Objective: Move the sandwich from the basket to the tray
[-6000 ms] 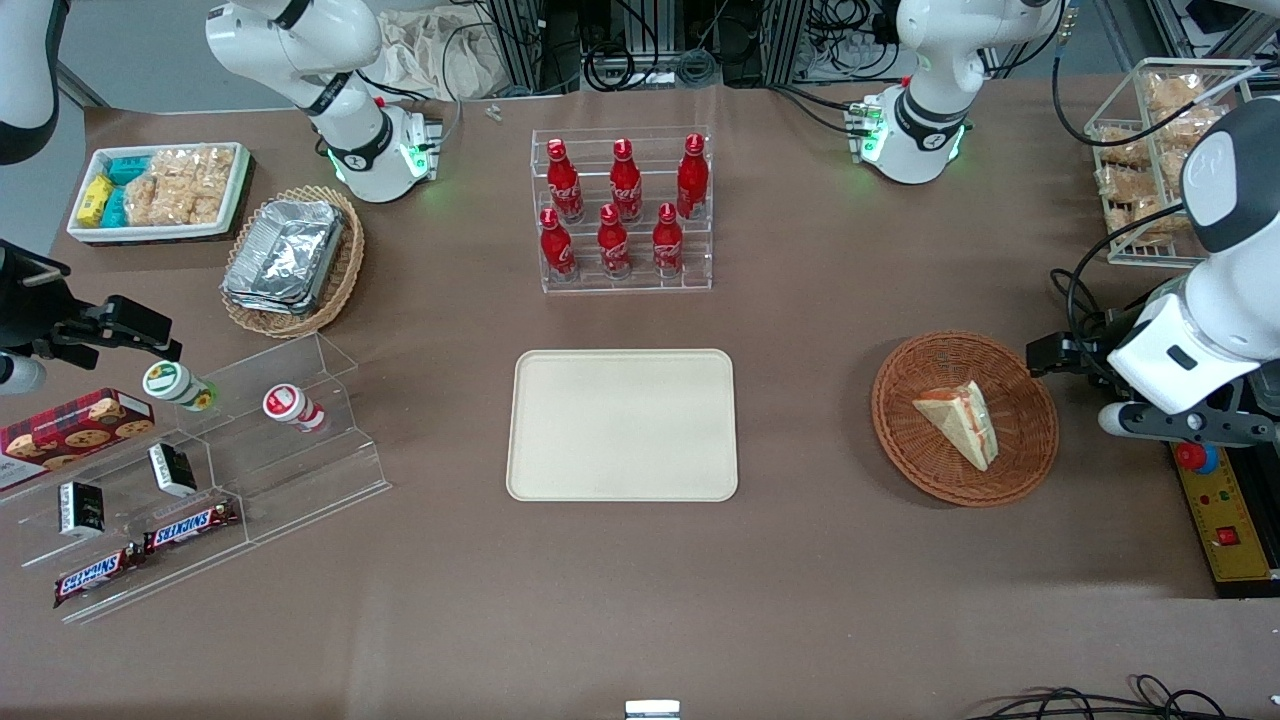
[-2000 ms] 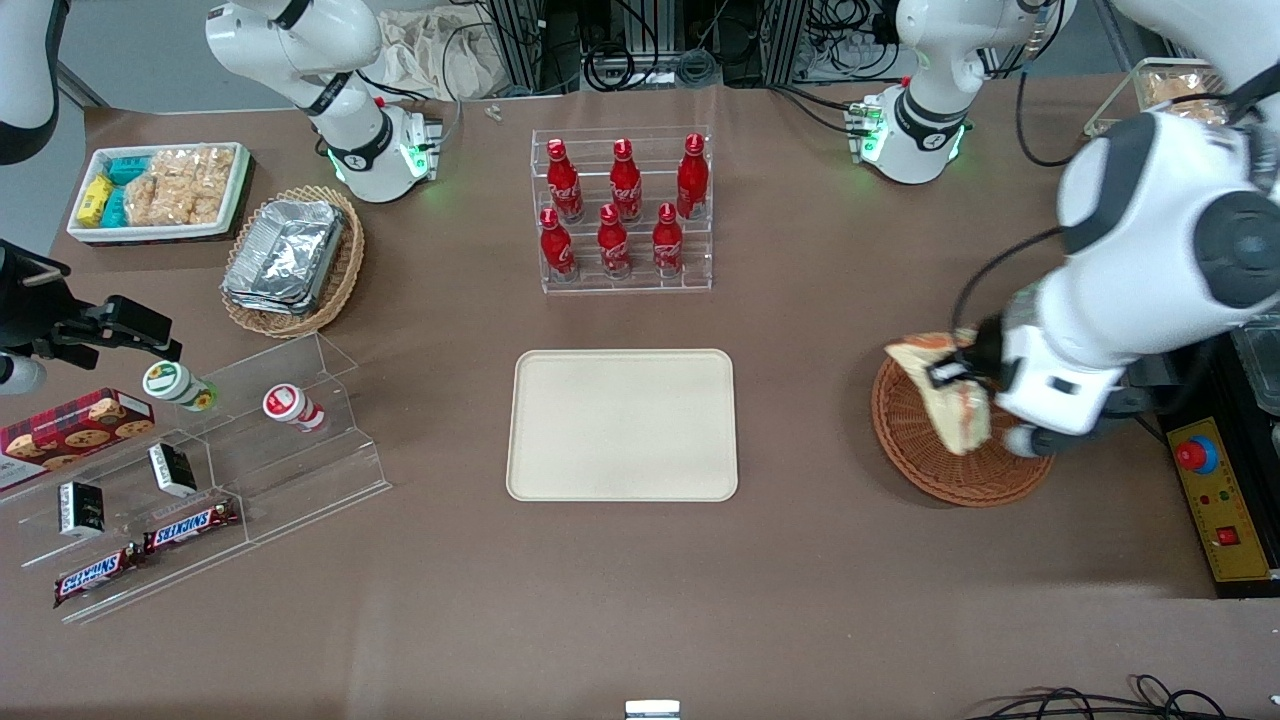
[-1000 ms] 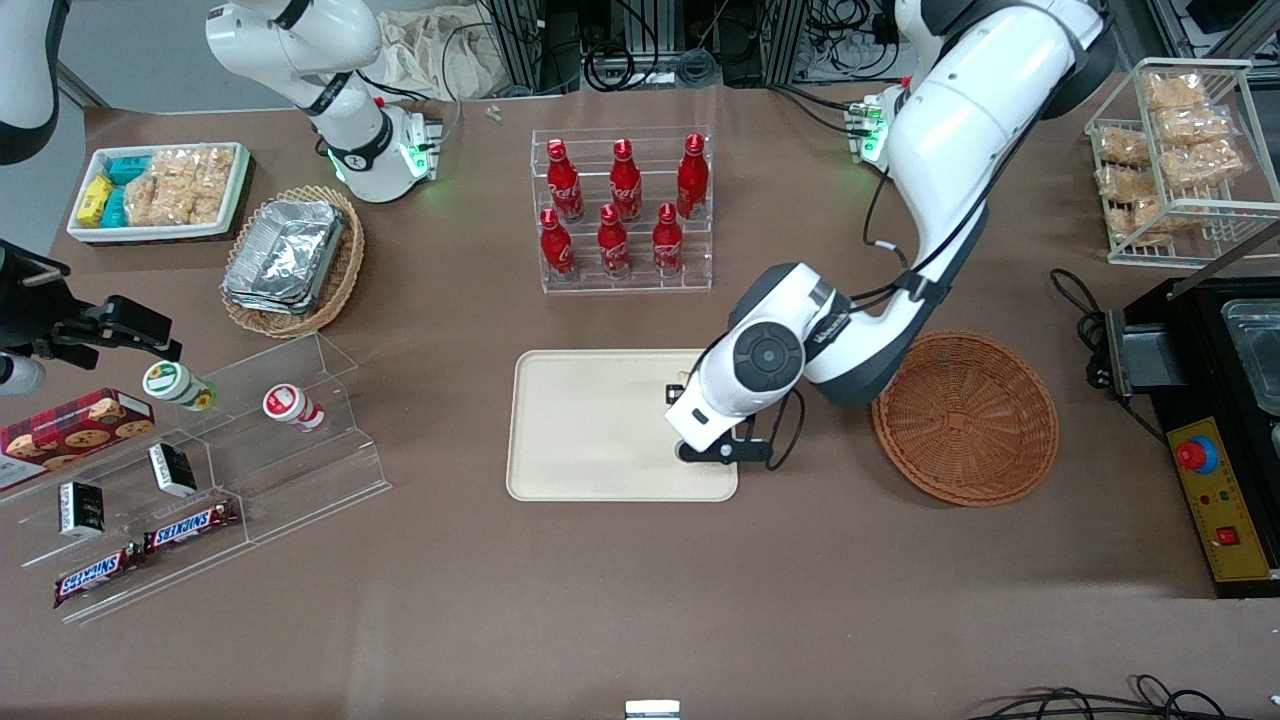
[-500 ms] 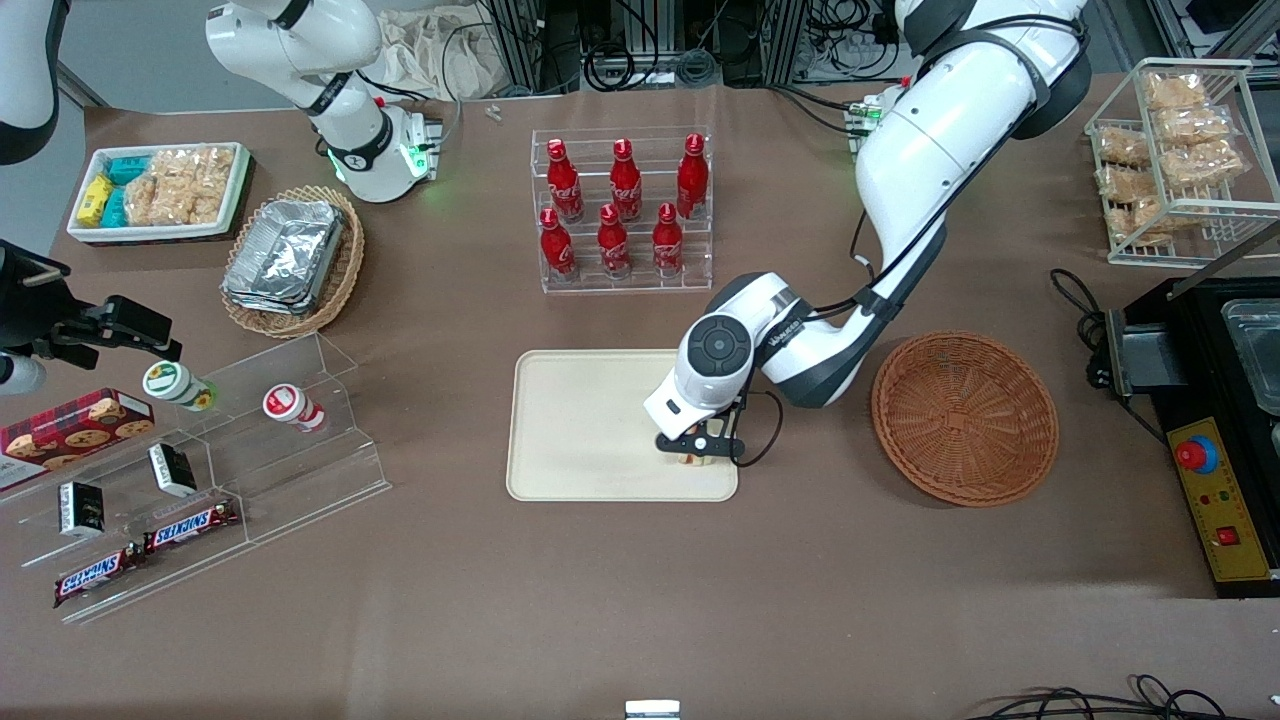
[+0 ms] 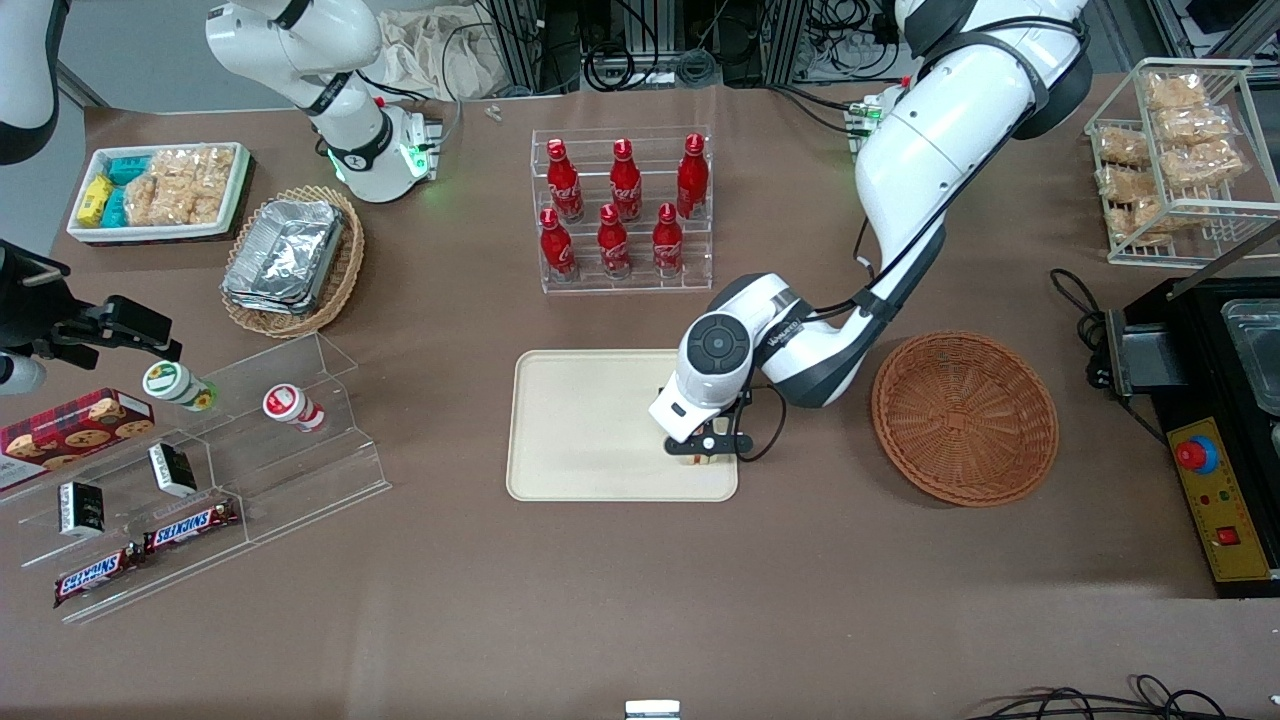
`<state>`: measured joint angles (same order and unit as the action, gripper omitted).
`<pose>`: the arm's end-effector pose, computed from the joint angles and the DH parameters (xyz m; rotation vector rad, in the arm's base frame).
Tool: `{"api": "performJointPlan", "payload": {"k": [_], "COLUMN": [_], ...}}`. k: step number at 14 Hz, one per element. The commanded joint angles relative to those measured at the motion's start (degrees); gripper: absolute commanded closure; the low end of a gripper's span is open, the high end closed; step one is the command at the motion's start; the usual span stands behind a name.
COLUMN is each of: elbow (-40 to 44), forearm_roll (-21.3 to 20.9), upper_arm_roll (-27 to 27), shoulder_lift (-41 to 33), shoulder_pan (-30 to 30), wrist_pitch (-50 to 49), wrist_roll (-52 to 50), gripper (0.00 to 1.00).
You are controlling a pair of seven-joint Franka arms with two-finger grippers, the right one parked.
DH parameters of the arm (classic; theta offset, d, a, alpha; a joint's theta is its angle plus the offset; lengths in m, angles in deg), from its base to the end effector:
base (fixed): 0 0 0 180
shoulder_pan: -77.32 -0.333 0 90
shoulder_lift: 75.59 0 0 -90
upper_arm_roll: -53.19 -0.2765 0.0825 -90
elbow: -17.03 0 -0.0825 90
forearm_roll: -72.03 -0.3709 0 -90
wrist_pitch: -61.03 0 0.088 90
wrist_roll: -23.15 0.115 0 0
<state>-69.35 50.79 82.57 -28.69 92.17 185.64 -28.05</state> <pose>0.5197 -0.4214 0.1921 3.1166 0.0526 -0.1178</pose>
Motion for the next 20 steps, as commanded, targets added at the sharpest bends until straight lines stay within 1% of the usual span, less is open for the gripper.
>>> {"api": "performJointPlan", "payload": {"k": [1, 4, 6, 7, 8, 9, 10, 11, 14, 16, 17, 18, 20], "elbow": [0.68, 1.30, 1.65, 1.56, 1.39, 0.95, 0.43, 0.25, 0.16, 0.16, 0.07, 0.07, -1.15], "forearm_roll": [-1.35, -0.30, -0.30, 0.14, 3.27, 7.31, 9.35, 9.89, 10.51, 12.61, 12.71, 13.06, 17.96], "upper_arm_roll": [0.06, 0.24, 0.24, 0.41, 0.41, 0.41, 0.33, 0.24, 0.15, -0.02, -0.63, -3.25, -10.62], "shoulder_lift": [-0.41, -1.64, -5.66, -8.12, -10.76, -13.57, -16.38, -18.67, -24.21, -27.73, -29.31, -30.98, -34.85], "shoulder_pan": [-0.17, -2.54, -2.98, -4.29, -5.96, -7.97, -8.95, -9.92, -14.39, -18.08, -19.41, -19.59, -19.07], "wrist_pitch": [0.45, -1.12, -7.95, -10.51, -12.89, -14.91, -17.28, -20.35, -27.13, -30.47, -32.14, -33.38, -34.88], "wrist_roll": [-2.06, -2.32, -2.06, -2.06, -1.36, -0.48, 3.27, 7.83, 16.54, 24.01, 27.79, 31.66, 40.87], "gripper": [0.00, 0.00, 0.00, 0.00, 0.00, 0.00, 0.00, 0.00, 0.00, 0.00, 0.00, 0.00, 0.00]}}
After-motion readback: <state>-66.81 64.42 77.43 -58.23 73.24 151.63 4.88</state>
